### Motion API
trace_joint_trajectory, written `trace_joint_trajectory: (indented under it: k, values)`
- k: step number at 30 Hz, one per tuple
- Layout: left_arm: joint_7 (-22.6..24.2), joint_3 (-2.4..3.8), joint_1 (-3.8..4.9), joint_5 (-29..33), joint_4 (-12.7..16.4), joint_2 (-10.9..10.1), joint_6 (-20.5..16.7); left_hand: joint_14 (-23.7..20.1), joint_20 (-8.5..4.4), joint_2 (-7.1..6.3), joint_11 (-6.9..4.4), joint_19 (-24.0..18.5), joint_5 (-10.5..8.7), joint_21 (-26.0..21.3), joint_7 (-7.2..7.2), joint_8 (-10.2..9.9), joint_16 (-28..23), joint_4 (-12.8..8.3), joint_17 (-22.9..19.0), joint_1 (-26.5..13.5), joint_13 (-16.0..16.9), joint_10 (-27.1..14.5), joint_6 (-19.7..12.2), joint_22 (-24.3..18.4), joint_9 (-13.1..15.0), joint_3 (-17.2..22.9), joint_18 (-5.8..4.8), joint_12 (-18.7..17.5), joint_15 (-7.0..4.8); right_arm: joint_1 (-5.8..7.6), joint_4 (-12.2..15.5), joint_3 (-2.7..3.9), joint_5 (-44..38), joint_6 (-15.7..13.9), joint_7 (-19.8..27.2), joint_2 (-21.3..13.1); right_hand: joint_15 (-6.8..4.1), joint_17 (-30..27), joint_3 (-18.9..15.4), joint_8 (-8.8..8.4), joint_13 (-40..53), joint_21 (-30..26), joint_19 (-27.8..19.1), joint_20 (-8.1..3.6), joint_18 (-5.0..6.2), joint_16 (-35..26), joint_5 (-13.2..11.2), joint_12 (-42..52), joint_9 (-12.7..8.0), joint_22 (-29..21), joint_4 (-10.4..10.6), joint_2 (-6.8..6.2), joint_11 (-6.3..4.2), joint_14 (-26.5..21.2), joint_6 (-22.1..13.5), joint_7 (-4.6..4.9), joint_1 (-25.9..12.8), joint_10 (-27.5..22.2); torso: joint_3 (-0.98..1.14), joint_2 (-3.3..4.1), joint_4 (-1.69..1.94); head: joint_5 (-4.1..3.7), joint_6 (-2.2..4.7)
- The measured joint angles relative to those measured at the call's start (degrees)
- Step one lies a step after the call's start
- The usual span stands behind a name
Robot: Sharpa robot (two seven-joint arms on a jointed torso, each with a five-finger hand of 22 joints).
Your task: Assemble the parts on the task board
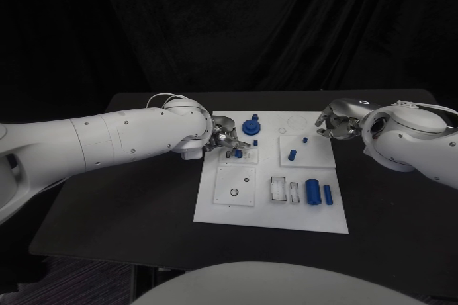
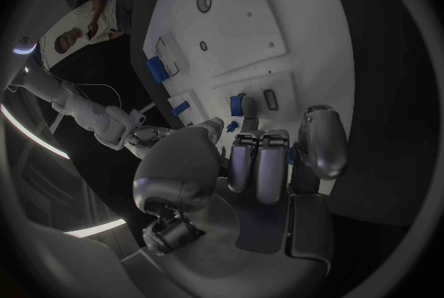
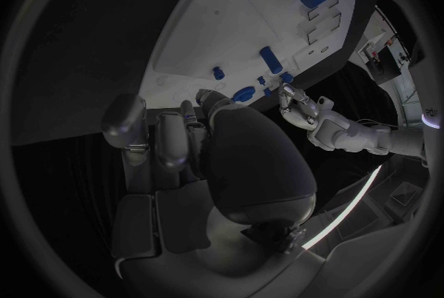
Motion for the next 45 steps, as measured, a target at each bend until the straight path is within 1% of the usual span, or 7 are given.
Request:
trace_joint_trajectory:
  k: [11, 15, 17, 29, 37, 41, 45]
  values:
    - [0.04, 0.00, -0.07, 0.00, -0.06, 0.22, 0.00, -0.22, -0.21, 0.27, -0.17, 0.21, 2.43, 0.00, -0.40, 1.33, 0.00, -1.65, 0.00, 2.83, 0.00, -0.17, -0.41, 0.00, 1.77, -0.05, 0.00, 0.00, -0.22, -0.02, -0.01, 0.00, 0.00, 0.01, -0.01, 0.00, 0.00, 0.00, 0.00, 0.00, 0.00, 0.00, 0.00, 0.00, 0.00, 0.00, 0.00, 0.00, 0.00, -0.01, 0.00, 0.00, 0.00, 0.00, 0.00, 0.00, 0.00, 0.00, -0.02, -0.01, 0.03, -0.08, 0.00]
    - [0.04, 0.00, -0.09, 0.00, -0.09, 0.32, 0.03, -0.22, -0.21, 0.20, -0.36, 0.21, 3.73, 0.00, -0.61, 1.62, 0.00, -2.65, -0.01, 4.20, 0.00, 0.04, -0.61, 0.00, 2.17, 0.25, 0.00, 0.00, -0.22, -0.02, -0.01, 0.00, 0.00, 0.02, -0.01, 0.00, 0.00, 0.00, 0.00, 0.00, 0.00, 0.00, 0.00, 0.00, 0.00, 0.00, 0.00, 0.00, -0.05, -0.01, 0.00, 0.00, 0.00, 0.00, 0.00, 0.00, 0.00, 0.00, -0.02, -0.03, 0.02, -0.04, 0.00]
    - [0.04, 0.00, -0.09, 0.00, -0.10, 0.37, 0.05, -0.11, -0.21, 0.24, -0.36, 0.21, 4.33, 0.00, -0.74, 1.82, 0.00, -3.86, -0.01, 5.80, 0.00, 0.05, -0.74, 0.00, 2.37, 0.81, 0.00, 0.00, -0.33, -0.02, -0.01, 0.00, 0.00, 0.02, -0.01, 0.00, 0.00, -0.01, 0.00, 0.00, 0.00, 0.00, 0.00, 0.00, -0.01, 0.00, 0.00, 0.00, -0.05, -0.01, 0.00, 0.00, 0.00, 0.00, 0.12, 0.12, 0.00, 0.00, -0.02, -0.04, 0.01, -0.04, 0.00]
    - [0.00, 0.00, -0.18, 0.00, -0.25, 0.60, 0.22, -0.21, -0.63, 0.26, -0.54, 0.19, 5.37, 0.00, -1.02, 1.88, 0.00, -7.27, -0.01, 9.13, 0.00, -0.13, -1.03, 0.00, 2.51, 3.68, 0.00, 0.00, -0.64, -0.05, -0.04, 0.00, 0.01, 0.03, -0.02, 0.01, 0.00, -0.06, 0.00, 0.00, 0.00, 0.00, 0.00, 0.00, 0.00, 0.00, 0.00, 0.00, -0.04, -0.02, 0.00, 0.00, 0.00, 0.00, 0.21, 0.21, 0.00, 0.00, -0.03, -0.04, 0.00, -0.07, 0.00]
    - [-0.04, 0.01, -0.37, 0.00, -0.33, 0.64, 0.21, -0.21, -0.63, 0.52, -0.54, 0.19, 5.51, 0.00, -1.01, 1.88, 0.00, -7.71, 0.01, 9.40, 0.00, -0.13, -1.44, -0.01, 2.51, 4.12, 0.00, 0.00, -0.64, -0.16, -0.04, 0.00, 0.01, 0.08, -0.03, -0.02, 0.00, -0.05, 0.00, 0.00, 0.00, 0.00, 0.00, 0.00, -0.01, 0.00, 0.00, 0.00, -0.04, -0.02, 0.00, 0.00, 0.00, 0.00, 0.21, 0.21, 0.00, 0.00, -0.02, -0.02, 0.01, 0.05, 0.00]
    - [0.16, 0.01, -0.43, 0.00, -0.03, 0.33, -0.27, -0.21, -0.63, -0.83, -0.54, 0.19, 4.39, 0.00, -1.01, 1.88, 0.00, -5.98, 0.04, 7.68, 0.00, -0.13, -1.44, 0.00, 2.51, 2.83, -0.01, 0.00, -0.64, -0.18, -0.05, 0.00, 0.01, 0.11, -0.03, -0.09, 0.00, -0.13, 0.23, 0.00, 0.00, 0.00, -0.20, -0.20, -0.01, -0.34, 0.00, 0.00, -0.04, 0.03, -0.24, 0.00, 0.00, 0.00, 0.21, 0.21, 0.00, 0.00, -0.02, 0.01, 0.03, 0.08, 0.00]
    - [0.84, 0.00, -0.48, 0.00, 0.51, -0.14, -1.41, -0.21, -0.63, -0.59, -0.54, 0.19, 4.39, 0.00, -1.01, 1.88, 0.00, -4.84, 0.04, 6.99, 0.00, -0.13, -1.44, -0.01, 2.46, 2.24, 0.00, 0.00, -0.64, -0.19, -0.05, 0.00, 0.01, 0.13, -0.04, -0.13, 0.00, -0.13, 0.23, 0.00, 0.00, 0.00, -0.20, -0.20, -0.01, -0.34, 0.00, 0.00, -0.04, 0.03, -0.24, 0.00, 0.00, 0.00, 0.21, 0.21, 0.00, 0.00, -0.02, 0.02, 0.05, 0.05, 0.00]
